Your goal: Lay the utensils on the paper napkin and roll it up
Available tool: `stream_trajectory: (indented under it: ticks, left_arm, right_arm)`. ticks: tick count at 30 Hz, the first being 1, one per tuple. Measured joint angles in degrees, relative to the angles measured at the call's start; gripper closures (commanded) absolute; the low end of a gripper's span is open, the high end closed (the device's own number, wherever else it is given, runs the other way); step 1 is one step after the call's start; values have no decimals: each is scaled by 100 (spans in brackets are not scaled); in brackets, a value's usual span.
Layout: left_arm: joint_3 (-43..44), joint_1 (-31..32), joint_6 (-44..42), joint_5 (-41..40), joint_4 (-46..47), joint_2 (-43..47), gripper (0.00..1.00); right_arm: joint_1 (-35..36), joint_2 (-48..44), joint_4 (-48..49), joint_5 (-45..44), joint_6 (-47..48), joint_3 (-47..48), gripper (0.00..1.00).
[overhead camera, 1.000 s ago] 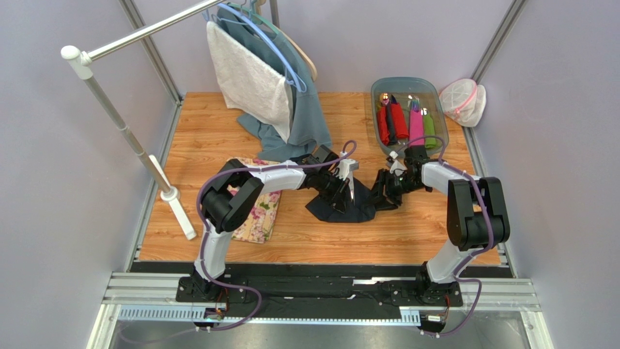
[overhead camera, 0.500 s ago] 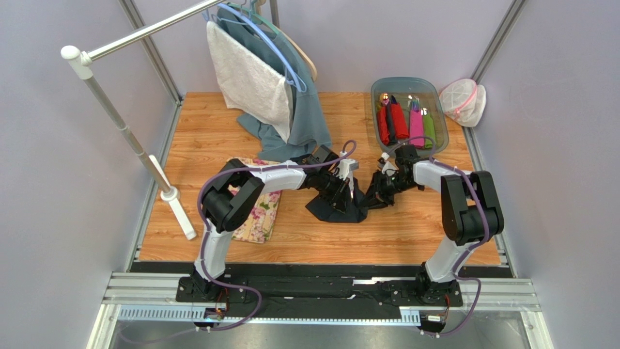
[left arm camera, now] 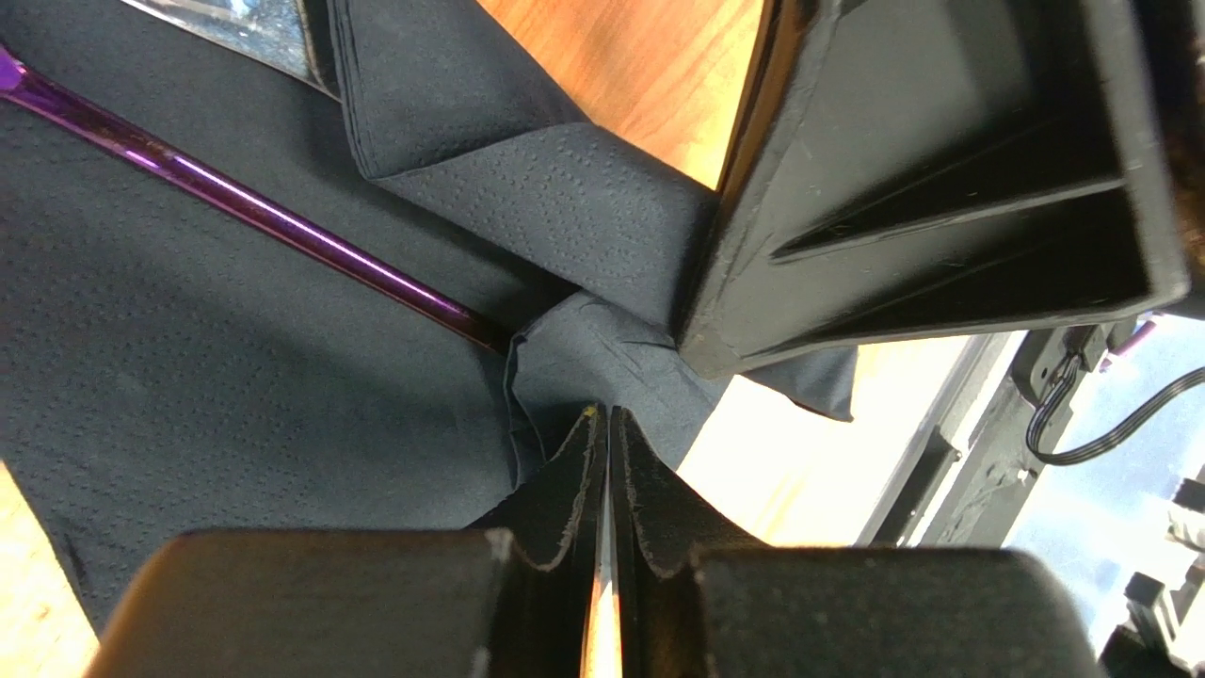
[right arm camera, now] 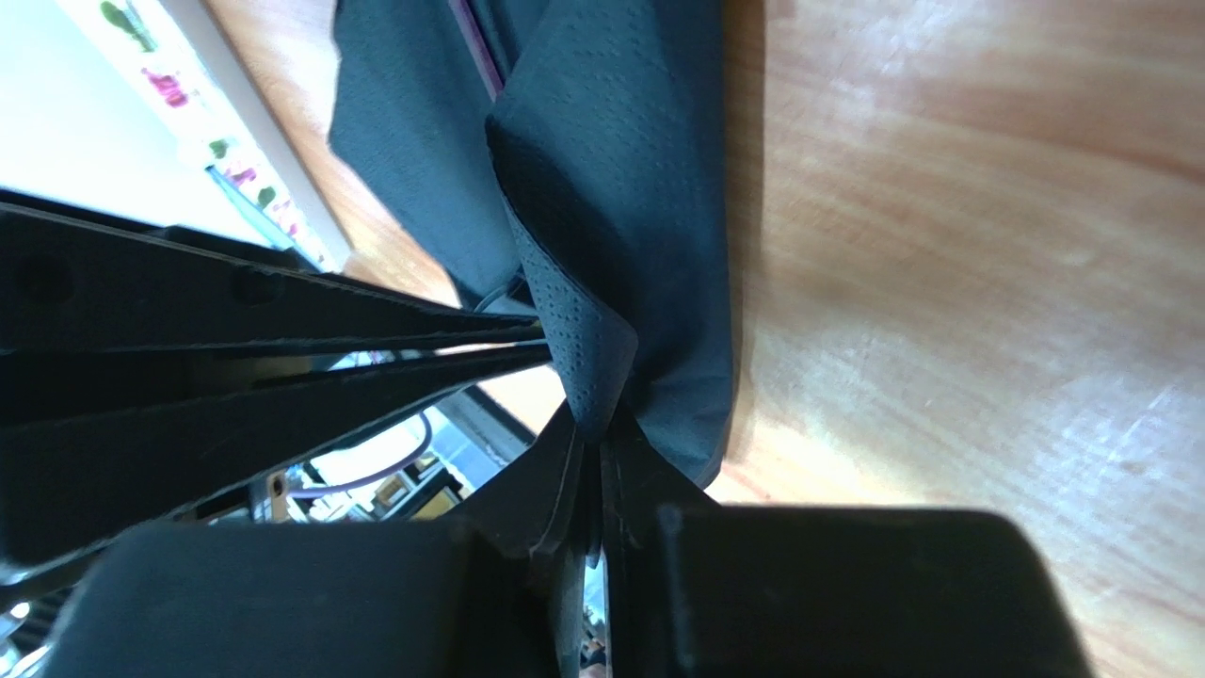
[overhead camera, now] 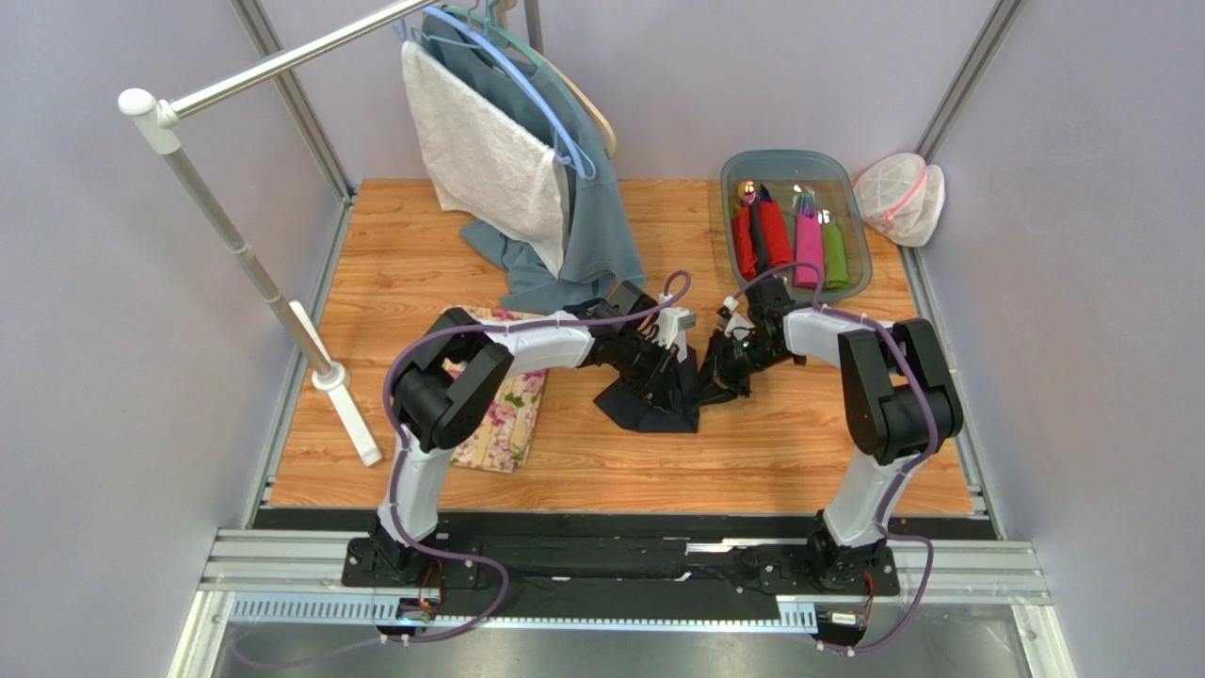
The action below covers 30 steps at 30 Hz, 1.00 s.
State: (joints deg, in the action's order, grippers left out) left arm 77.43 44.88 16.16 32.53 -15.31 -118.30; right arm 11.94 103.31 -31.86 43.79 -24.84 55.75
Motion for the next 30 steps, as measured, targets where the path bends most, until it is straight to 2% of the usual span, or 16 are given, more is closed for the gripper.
stream_trajectory:
  ticks: [11, 22, 30]
  left_arm:
    - [-544, -144, 57, 55, -24, 417, 86]
    - [-640, -157, 162, 109, -26, 393, 95]
    - [-640, -160, 197, 153, -24, 339, 99]
  right_arm:
    - [70, 83, -4, -240, 2, 74, 94]
    - [299, 52, -2, -328, -35, 142, 95]
    - [476, 33, -2, -354, -129, 251, 99]
